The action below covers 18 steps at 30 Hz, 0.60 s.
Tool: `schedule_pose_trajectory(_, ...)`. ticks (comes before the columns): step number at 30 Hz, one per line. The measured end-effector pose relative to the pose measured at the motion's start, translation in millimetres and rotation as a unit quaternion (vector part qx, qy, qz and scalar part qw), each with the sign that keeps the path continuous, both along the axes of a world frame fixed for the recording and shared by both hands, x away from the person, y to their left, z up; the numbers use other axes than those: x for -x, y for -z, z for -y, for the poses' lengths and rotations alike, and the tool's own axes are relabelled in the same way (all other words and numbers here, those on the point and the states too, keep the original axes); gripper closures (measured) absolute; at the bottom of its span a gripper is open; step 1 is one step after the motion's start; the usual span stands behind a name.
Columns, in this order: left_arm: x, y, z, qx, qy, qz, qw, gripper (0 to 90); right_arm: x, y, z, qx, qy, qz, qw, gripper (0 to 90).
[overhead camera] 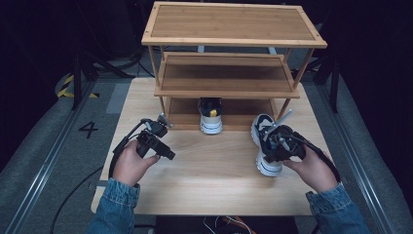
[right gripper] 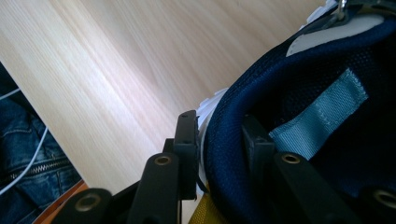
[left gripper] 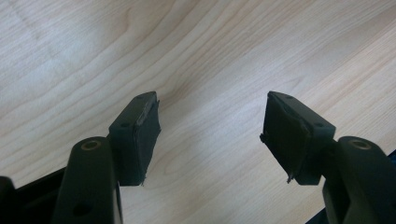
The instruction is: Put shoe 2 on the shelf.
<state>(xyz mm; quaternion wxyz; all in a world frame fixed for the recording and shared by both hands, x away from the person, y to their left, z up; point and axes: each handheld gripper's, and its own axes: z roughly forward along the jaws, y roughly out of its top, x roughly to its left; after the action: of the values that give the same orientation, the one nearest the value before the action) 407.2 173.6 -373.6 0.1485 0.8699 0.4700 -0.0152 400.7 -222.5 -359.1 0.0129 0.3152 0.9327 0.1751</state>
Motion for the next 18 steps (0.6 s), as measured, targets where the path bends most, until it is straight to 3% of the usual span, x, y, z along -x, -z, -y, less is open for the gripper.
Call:
schedule_pose_trajectory(6,7.8,1.1,-14.4,0.003,-0.015,0.001,0.9999,36.6,-24.2,-3.7,-23.5,-0.001,-0.018,-0.001,0.9998,71.9)
schedule_pose_trajectory(18,20.5,1.5,-34.9,0.007,-0.042,-0.001,0.9991,36.6,-72.5,-2.1,-54.9,0.006,-0.019,0.012,0.9997,71.3)
